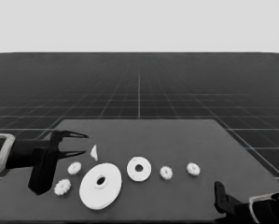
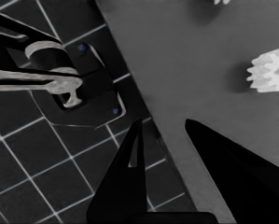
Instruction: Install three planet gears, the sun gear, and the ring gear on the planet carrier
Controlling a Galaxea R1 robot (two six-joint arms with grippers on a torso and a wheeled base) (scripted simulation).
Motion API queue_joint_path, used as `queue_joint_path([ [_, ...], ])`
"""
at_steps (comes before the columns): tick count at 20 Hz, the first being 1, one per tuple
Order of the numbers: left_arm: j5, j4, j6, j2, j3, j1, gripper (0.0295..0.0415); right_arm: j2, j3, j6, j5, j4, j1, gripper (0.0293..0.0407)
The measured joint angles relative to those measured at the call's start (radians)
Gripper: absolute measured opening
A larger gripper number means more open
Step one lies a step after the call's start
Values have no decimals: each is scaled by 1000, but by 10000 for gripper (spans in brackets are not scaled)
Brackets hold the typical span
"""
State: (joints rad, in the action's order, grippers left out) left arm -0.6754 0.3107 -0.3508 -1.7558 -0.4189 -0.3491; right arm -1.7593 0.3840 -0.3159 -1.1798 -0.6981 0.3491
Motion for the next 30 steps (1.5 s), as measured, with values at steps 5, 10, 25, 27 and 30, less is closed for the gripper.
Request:
queue_joint_path([
  [5,-330,363,485,0,-104,236,388,-2,-3,0,3,9,11,380],
  [10,-759,-119,1178,-400,-832,337,386,0,2,0,0,1,6,385],
  [25,-619,-50,1135,-523,-1105,546,349,0,3,0,0,0,6,385],
  [27,-619,-49,1134,-524,-1105,545,312,0,3,0,0,0,6,385],
  [30,-619,-49,1134,-524,-1105,545,312,0,3,0,0,0,6,385],
])
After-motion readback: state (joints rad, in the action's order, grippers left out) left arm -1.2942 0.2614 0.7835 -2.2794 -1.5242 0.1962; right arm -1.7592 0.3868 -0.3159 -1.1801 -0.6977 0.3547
